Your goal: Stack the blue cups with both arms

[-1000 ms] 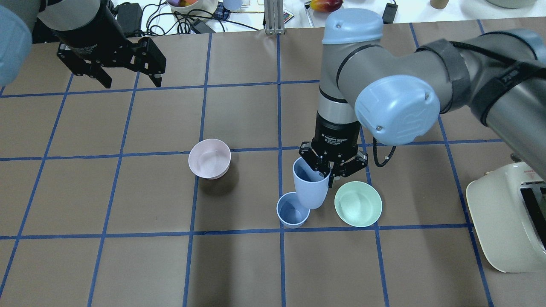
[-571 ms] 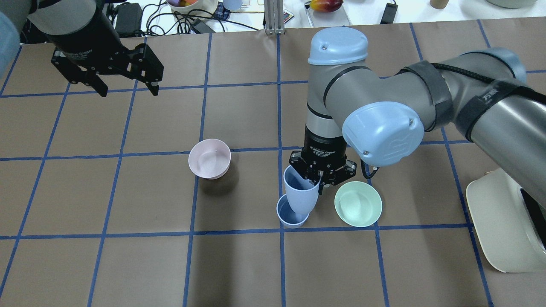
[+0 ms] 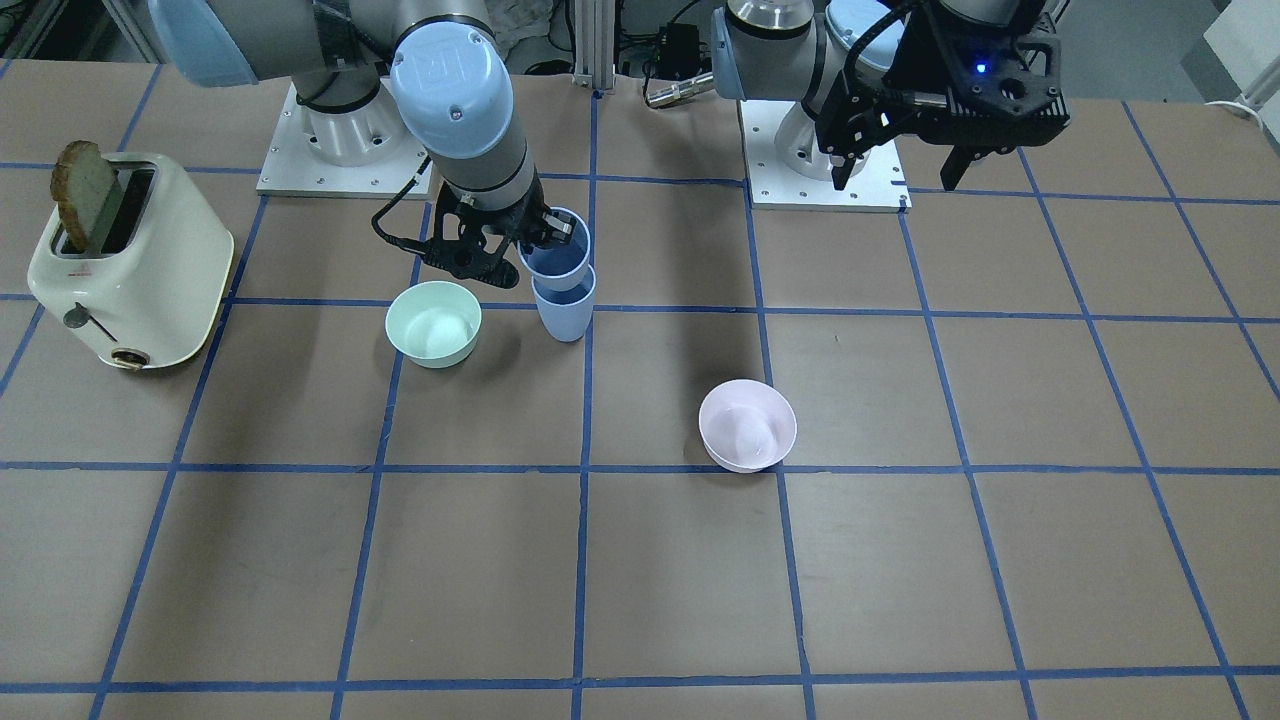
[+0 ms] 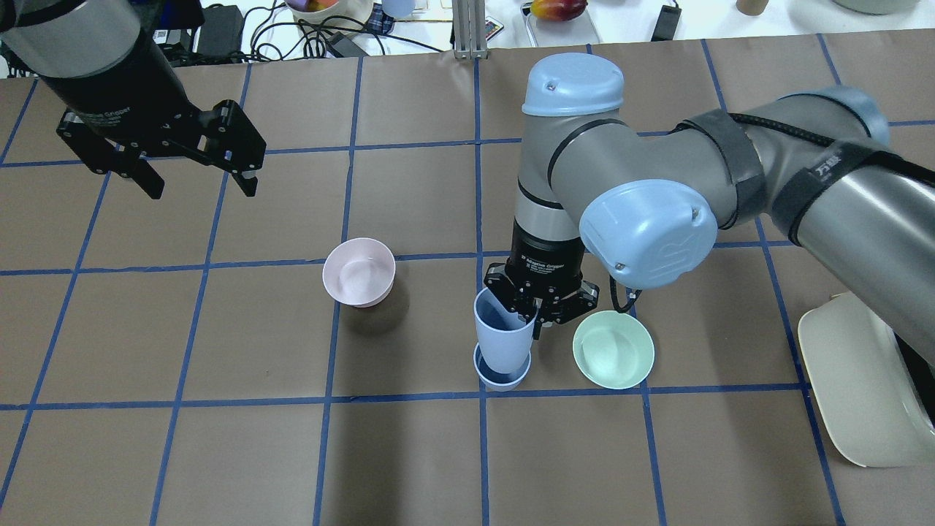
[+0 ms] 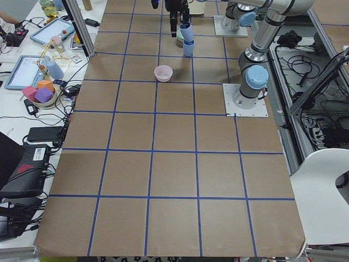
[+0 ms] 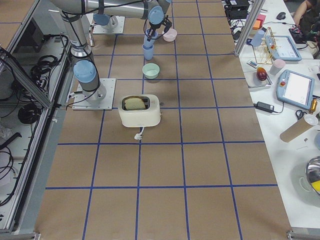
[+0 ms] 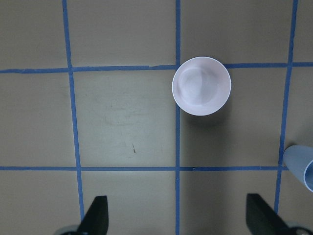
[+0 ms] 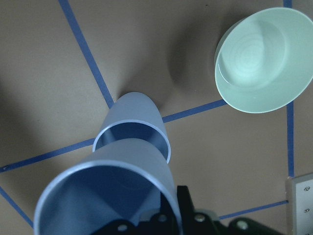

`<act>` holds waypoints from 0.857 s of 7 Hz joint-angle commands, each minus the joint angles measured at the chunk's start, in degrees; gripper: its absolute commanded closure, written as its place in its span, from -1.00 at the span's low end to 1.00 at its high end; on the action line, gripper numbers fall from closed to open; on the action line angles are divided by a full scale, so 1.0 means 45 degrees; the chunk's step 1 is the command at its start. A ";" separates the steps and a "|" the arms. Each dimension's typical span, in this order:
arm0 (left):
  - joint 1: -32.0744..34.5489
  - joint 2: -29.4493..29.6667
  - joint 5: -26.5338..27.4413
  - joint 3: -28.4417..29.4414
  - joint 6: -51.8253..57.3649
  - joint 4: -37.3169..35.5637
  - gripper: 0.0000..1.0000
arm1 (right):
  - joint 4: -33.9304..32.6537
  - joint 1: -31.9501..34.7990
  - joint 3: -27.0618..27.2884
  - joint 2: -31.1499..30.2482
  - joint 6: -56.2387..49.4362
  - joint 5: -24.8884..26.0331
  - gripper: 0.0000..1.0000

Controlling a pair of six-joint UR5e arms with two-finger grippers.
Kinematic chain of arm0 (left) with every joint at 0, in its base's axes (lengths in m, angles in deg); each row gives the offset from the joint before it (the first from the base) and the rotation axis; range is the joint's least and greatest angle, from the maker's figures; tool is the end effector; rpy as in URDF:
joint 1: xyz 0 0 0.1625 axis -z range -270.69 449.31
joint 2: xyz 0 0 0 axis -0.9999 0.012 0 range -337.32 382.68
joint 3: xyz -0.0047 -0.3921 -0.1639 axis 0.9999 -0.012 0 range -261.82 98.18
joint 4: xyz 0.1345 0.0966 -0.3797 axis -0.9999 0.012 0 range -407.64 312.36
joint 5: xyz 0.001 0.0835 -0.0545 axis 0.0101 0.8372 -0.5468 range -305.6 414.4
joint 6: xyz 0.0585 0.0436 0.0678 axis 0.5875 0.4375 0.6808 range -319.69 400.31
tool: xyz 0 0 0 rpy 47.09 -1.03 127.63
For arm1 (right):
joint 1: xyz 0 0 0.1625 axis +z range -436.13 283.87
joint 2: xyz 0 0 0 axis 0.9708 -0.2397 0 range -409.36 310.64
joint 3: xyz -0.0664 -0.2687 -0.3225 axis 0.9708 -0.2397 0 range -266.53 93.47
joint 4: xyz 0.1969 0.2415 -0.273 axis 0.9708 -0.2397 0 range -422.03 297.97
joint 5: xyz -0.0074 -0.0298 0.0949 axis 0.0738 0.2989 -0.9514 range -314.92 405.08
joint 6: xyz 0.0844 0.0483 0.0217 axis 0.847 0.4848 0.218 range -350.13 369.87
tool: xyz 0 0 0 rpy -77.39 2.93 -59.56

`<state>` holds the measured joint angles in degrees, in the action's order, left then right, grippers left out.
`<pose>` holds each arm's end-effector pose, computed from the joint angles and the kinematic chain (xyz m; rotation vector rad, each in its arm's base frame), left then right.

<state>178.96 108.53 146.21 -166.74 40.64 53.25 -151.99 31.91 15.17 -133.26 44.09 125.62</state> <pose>-0.1274 -0.4539 0.5469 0.0002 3.1097 0.0455 0.2919 -0.4134 0.3410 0.4736 3.0468 0.5471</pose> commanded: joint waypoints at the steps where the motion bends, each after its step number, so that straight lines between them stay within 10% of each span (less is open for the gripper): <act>1: -0.0001 0.0022 -0.0227 0.0161 0.0063 -0.0136 -1.00 | -0.0068 0.0016 0.0368 0.0049 -0.0027 -0.0007 1.00; 4: -0.0254 0.0238 -0.0129 0.0219 0.0082 -0.0311 -1.00 | -0.1023 0.0016 0.0505 0.0107 -0.0046 -0.0007 1.00; 6: -0.0255 0.0122 0.0065 0.0123 0.0043 -0.1053 -1.00 | -0.1162 0.0016 0.1167 0.0069 -0.0086 0.0012 0.47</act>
<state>177.97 109.30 146.04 -165.96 40.76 49.94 -156.71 31.98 18.67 -132.90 43.79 125.64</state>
